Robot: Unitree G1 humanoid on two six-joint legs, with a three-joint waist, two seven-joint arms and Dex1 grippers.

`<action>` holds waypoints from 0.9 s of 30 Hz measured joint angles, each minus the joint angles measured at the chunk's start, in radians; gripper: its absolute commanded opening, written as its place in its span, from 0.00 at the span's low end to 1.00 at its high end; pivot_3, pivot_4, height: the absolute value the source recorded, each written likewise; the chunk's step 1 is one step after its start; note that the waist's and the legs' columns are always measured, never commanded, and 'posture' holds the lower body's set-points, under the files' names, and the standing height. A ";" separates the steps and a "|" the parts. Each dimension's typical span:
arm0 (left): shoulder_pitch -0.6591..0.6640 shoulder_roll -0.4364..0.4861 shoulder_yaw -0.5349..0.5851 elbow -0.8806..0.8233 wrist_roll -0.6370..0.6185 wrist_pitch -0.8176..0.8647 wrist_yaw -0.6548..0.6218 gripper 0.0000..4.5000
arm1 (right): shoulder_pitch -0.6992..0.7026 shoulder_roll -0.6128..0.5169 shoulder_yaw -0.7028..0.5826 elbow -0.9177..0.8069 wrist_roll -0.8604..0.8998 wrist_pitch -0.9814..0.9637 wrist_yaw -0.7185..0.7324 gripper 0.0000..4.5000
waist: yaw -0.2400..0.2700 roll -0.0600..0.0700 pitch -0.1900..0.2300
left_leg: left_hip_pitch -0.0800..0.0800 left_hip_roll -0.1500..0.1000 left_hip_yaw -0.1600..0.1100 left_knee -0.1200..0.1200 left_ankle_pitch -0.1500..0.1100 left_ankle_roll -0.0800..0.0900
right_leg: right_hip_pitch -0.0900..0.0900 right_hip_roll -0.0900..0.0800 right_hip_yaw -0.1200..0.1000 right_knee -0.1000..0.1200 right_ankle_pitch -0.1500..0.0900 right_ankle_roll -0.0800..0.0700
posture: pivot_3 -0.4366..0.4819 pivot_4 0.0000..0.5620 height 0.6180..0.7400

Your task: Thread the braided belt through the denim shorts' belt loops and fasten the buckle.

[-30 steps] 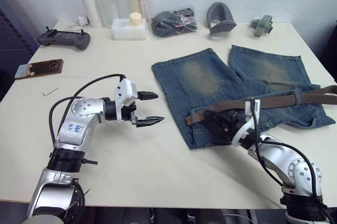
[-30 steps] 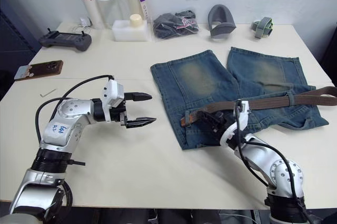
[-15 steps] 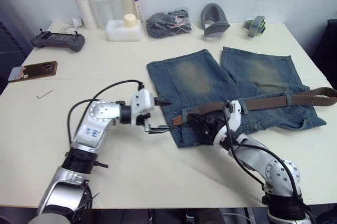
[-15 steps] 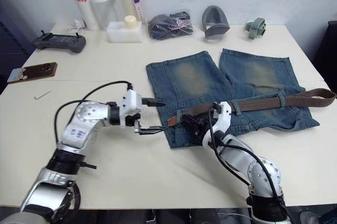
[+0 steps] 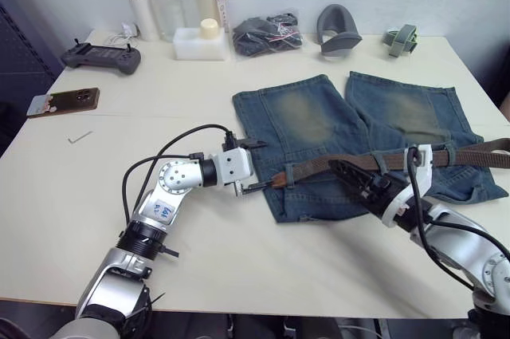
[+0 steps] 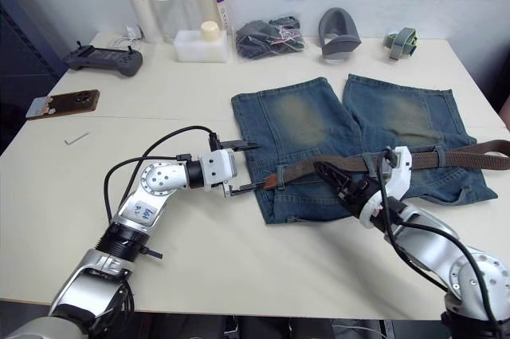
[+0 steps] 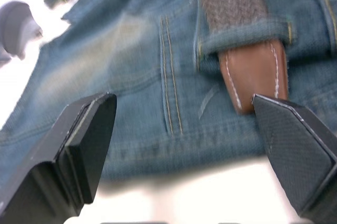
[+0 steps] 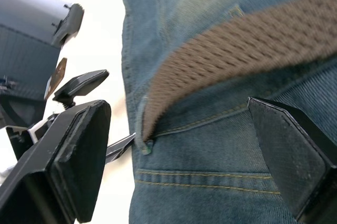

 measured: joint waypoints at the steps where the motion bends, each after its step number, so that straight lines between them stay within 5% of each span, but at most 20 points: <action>1: 0.005 -0.005 -0.002 -0.007 0.000 -0.001 0.002 1.00 | -0.002 -0.009 0.000 0.000 0.005 -0.002 -0.001 0.98 | 0.000 0.000 0.000 | 0.000 0.000 0.000 0.000 0.000 0.000 | 0.000 0.000 0.000 0.000 0.000 0.000 | 0.48 0.27 0.26; 12: 0.068 0.021 -0.010 -0.095 -0.047 -0.004 -0.073 1.00 | -0.015 -0.057 0.009 0.003 0.004 -0.021 -0.001 0.98 | 0.000 0.002 0.000 | 0.000 0.000 0.000 0.000 0.000 0.000 | 0.000 0.000 0.000 0.000 0.000 0.000 | 0.48 0.27 0.26; 24: 0.039 -0.041 -0.038 -0.089 0.107 0.090 0.117 1.00 | -0.050 -0.075 0.039 0.006 -0.012 -0.029 -0.024 0.98 | 0.012 0.002 0.000 | 0.000 0.000 0.000 0.000 0.000 0.000 | 0.001 0.000 0.000 -0.002 0.001 0.001 | 0.48 0.27 0.26; 27: 0.043 -0.039 -0.038 -0.093 0.118 0.076 0.136 0.83 | -0.048 -0.093 0.036 0.006 -0.009 -0.029 -0.024 1.00 | 0.015 0.002 0.000 | 0.000 0.000 0.000 0.000 0.000 0.000 | 0.001 0.000 0.000 -0.002 0.001 0.001 | 0.48 0.27 0.26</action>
